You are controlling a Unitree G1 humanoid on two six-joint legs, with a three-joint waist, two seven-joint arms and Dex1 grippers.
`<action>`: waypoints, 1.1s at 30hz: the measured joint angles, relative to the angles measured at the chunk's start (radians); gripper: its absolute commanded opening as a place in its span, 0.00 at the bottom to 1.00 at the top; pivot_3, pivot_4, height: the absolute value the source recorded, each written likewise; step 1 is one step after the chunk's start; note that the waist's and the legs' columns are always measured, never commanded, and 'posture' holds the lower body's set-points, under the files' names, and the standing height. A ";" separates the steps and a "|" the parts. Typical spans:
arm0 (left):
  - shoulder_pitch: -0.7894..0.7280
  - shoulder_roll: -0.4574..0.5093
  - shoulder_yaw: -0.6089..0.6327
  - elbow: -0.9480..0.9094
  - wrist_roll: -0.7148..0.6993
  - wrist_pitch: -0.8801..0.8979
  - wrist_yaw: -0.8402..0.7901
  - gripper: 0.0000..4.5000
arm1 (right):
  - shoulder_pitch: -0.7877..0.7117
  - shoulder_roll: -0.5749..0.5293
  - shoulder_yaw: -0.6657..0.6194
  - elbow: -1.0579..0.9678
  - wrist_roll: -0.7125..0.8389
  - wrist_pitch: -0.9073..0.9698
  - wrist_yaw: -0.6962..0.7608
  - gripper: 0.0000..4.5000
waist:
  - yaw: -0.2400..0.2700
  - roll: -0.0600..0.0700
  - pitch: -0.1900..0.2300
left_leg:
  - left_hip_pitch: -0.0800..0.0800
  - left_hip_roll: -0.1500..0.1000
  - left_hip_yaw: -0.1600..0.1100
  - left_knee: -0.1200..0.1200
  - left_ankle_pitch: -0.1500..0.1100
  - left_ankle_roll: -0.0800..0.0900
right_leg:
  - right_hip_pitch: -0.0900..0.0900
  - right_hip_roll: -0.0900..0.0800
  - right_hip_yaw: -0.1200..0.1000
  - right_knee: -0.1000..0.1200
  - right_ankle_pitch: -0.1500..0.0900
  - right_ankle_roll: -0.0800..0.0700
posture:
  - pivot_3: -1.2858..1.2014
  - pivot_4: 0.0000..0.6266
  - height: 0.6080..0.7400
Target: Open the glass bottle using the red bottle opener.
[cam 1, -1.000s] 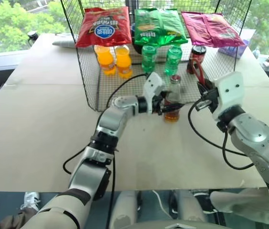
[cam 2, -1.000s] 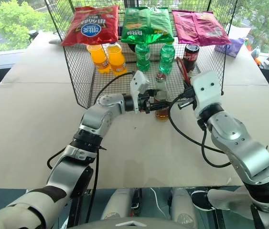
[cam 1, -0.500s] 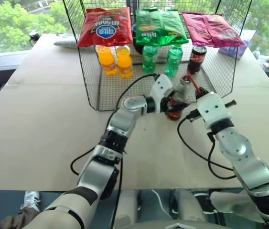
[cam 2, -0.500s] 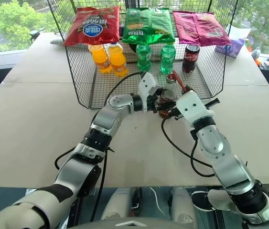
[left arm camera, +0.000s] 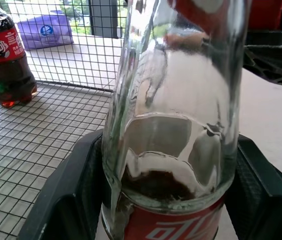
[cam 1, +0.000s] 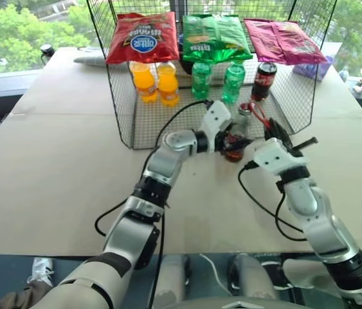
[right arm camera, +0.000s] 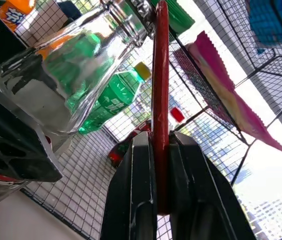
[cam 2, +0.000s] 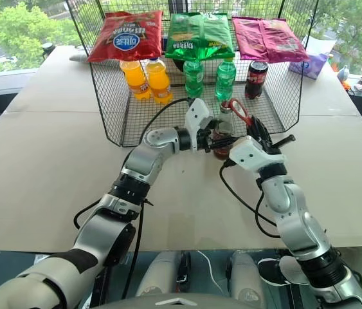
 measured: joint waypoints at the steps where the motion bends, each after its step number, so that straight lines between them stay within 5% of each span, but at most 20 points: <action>1: 0.002 0.000 0.001 -0.001 0.000 0.001 0.001 0.57 | -0.008 0.013 0.000 0.015 -0.019 -0.011 -0.003 0.00 | -0.001 0.000 0.000 | 0.000 0.000 0.000 0.000 0.000 0.000 | 0.000 0.000 0.000 0.001 0.000 0.000 | 0.52 0.24 1.00; 26: -0.012 -0.014 0.013 -0.008 0.007 0.072 0.021 0.57 | -0.042 0.097 -0.029 0.129 -0.243 -0.144 -0.003 0.00 | 0.001 0.000 -0.001 | 0.004 0.000 -0.004 0.001 0.000 0.000 | 0.004 0.000 0.000 0.002 -0.001 -0.002 | 0.52 0.24 1.00; 33: -0.021 -0.010 0.002 -0.008 0.028 0.083 0.017 0.57 | -0.036 -0.023 -0.071 0.085 -0.232 -0.171 0.110 0.00 | 0.001 0.000 -0.001 | 0.012 0.000 -0.004 0.000 -0.001 0.001 | 0.011 0.000 0.001 0.002 -0.004 -0.002 | 0.52 0.24 1.00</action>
